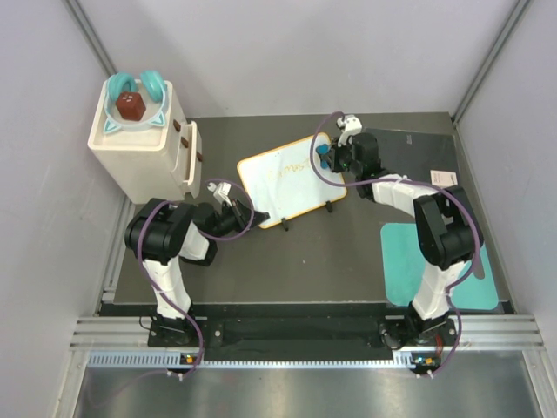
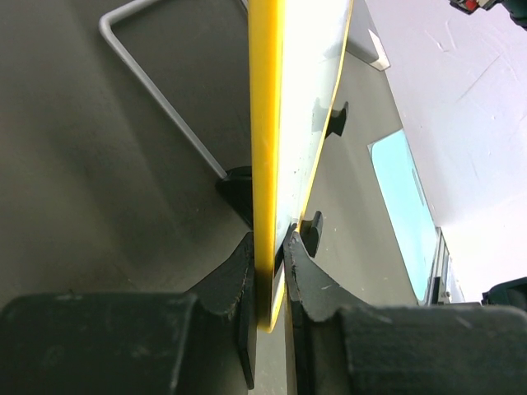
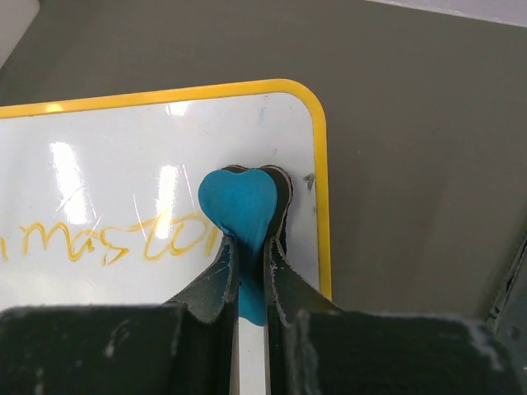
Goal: Erase the whiteboard
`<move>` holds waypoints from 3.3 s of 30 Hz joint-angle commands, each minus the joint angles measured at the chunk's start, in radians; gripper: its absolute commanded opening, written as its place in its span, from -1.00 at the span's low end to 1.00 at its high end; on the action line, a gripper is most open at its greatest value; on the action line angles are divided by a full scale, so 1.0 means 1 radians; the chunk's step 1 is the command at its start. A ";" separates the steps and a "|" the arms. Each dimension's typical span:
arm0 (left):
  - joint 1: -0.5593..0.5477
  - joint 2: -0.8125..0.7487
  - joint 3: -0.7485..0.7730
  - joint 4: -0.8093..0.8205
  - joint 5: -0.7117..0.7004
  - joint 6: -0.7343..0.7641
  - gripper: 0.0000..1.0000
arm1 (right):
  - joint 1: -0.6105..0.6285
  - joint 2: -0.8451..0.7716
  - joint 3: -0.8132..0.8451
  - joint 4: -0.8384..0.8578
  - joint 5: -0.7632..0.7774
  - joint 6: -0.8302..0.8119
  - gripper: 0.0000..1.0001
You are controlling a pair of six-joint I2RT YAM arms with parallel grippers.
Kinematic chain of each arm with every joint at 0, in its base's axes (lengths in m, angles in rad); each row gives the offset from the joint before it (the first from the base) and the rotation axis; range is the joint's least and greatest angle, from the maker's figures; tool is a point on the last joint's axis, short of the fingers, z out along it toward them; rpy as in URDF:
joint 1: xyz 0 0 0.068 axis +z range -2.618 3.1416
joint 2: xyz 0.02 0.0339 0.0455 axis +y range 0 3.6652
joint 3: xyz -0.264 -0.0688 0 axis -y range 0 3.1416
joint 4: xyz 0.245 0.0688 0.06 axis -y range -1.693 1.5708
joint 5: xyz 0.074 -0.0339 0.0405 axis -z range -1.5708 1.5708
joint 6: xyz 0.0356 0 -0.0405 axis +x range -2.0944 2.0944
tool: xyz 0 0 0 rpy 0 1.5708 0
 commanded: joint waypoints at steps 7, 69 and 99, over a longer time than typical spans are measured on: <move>-0.011 0.021 -0.019 -0.241 -0.055 0.092 -1.00 | 0.023 0.081 -0.005 0.056 -0.143 0.019 -1.00; -0.017 0.013 -0.026 -0.240 -0.032 0.101 -1.00 | 0.017 -0.023 -0.114 -0.182 0.119 0.131 -1.00; -0.035 0.007 -0.014 -0.284 -0.038 0.132 -1.00 | -0.037 -0.069 -0.206 0.039 0.058 0.274 -1.00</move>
